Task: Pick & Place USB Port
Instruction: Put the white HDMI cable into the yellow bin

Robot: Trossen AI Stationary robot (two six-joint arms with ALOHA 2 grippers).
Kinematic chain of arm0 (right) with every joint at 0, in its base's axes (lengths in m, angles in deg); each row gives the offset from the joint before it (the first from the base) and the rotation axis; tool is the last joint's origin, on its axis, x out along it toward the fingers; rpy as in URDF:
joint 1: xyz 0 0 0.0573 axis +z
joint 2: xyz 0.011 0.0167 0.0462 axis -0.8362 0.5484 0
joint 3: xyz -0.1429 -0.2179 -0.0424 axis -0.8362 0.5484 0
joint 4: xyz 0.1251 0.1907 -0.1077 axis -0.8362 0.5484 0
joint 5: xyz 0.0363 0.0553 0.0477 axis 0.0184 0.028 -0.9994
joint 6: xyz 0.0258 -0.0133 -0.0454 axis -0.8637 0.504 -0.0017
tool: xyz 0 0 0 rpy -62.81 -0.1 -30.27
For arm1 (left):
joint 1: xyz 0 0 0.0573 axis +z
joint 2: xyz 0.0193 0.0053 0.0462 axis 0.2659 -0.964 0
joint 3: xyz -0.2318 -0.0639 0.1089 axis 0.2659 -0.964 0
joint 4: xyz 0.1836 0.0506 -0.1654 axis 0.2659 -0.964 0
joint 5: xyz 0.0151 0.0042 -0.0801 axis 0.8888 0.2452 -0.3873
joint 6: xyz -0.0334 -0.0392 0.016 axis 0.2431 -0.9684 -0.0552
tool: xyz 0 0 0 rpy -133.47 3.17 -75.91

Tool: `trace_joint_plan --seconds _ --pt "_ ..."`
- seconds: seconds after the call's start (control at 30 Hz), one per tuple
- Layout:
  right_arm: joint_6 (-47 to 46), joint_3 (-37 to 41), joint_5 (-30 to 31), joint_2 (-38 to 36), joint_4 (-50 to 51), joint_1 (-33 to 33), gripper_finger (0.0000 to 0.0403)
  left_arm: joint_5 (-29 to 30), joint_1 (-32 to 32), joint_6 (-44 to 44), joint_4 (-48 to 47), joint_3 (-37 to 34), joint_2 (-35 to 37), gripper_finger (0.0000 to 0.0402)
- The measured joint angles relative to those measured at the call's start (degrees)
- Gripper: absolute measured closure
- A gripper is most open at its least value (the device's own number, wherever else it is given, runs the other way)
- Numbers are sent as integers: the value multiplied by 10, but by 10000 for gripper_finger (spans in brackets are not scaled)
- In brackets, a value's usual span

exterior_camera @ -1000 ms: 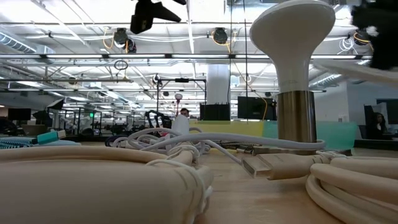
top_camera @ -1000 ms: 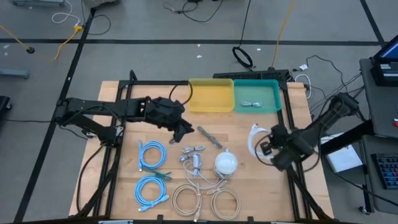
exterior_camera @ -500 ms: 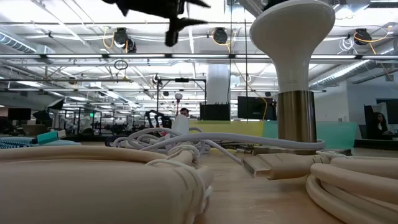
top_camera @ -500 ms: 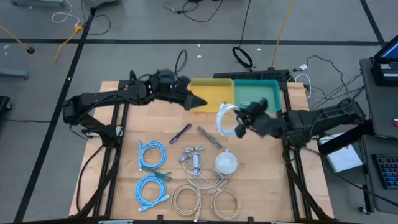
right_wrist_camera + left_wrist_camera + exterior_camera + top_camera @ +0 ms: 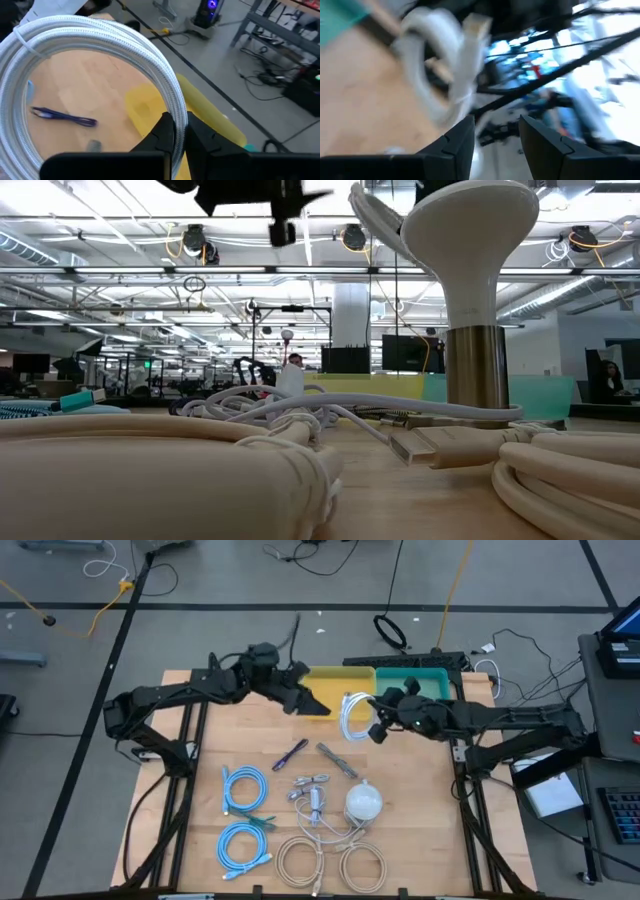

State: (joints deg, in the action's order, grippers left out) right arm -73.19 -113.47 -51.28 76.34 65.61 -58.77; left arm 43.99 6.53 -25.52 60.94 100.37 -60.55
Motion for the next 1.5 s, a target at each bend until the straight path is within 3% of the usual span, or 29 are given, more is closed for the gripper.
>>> trace_joint_plan --seconds 0.13,0.2,0.53,0.77,1.1,1.2,1.33,1.37,1.5 --pt "5 0 0 22 -5 -14 389 108 -10 53 -105 0 0 235" --pt "6 0 0 33 -10 -18 389 127 -11 60 -113 0 -1 222" --pt "4 0 0 56 -47 -18 389 120 -12 56 -76 0 0 134" --pt "-11 0 0 66 -66 -18 389 111 -15 44 -45 0 -8 133" --pt "-29 0 -14 87 -94 -18 389 125 -22 33 -27 0 -22 168" --pt "-22 1 -15 87 -101 -18 389 124 -22 15 -27 0 -26 212" --pt "-11 0 -15 86 -116 -18 382 109 -21 16 -30 0 -33 337" --pt "-7 0 -16 87 -124 -18 374 111 -21 19 -30 0 -33 352" --pt "15 1 -28 75 -164 -13 334 142 -19 15 -30 0 -31 349"
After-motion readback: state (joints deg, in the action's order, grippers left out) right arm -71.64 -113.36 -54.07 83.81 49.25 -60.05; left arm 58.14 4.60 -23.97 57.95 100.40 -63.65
